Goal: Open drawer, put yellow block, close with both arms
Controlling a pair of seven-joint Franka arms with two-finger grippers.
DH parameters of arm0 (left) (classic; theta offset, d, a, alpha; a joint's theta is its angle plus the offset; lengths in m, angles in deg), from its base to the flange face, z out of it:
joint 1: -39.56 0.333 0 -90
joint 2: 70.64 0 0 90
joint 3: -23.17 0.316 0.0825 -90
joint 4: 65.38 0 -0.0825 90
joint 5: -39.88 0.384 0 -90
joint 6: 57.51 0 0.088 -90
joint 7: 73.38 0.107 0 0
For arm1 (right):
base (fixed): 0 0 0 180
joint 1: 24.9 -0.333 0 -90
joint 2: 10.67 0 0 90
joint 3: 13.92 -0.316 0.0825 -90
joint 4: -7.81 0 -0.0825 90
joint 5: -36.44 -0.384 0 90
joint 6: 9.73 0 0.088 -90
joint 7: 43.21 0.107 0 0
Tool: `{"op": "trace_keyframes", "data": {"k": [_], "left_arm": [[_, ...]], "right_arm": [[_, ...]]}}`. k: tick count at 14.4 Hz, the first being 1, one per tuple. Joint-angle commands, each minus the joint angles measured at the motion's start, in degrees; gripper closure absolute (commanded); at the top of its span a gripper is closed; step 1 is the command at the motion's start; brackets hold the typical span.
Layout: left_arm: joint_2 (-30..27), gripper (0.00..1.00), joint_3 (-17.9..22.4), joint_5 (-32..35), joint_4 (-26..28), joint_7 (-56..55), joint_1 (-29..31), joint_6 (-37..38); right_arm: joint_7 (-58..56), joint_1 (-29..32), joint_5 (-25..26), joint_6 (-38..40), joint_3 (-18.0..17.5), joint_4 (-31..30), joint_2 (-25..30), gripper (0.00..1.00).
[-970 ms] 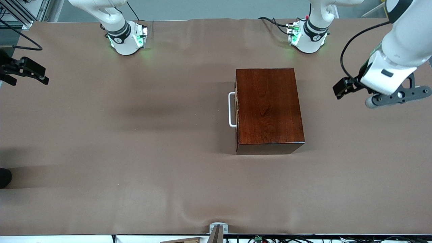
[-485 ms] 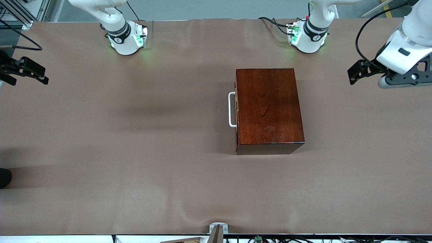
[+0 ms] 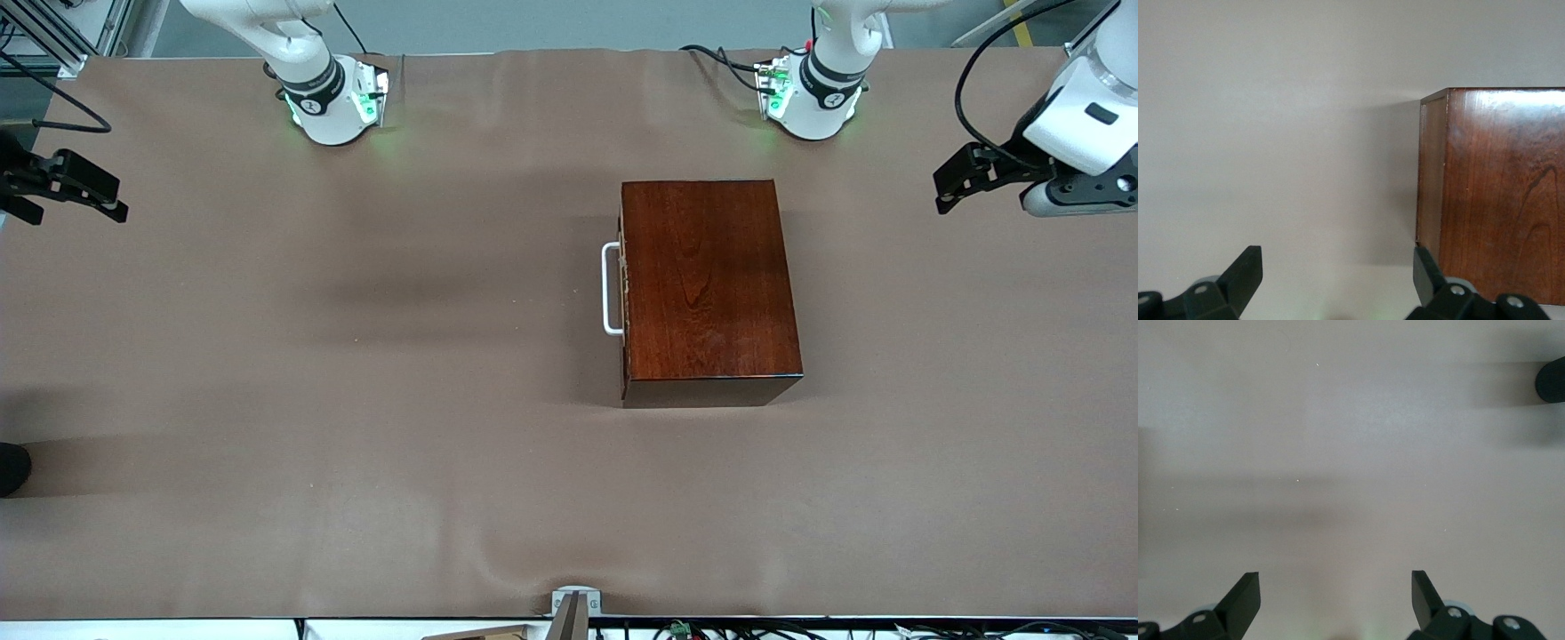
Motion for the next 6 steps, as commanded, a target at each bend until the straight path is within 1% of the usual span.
{"op": "trace_keyframes", "data": {"k": [1,3,6], "left_arm": [[-0.73,0.00,-0.30,-1.64,-0.89,3.21,2.45,0.69],[-0.64,0.00,-0.22,-3.21,-0.98,3.21,2.64,1.14],[-0.46,0.00,-0.31,-3.22,-1.24,1.98,2.46,1.22]], "right_arm": [[0.16,0.87,0.89,0.04,-0.69,-1.16,1.47,0.00],[0.16,0.87,0.89,0.04,-0.69,-1.16,1.38,0.00],[0.16,0.87,0.89,0.04,-0.69,-1.16,1.47,0.00]]}}
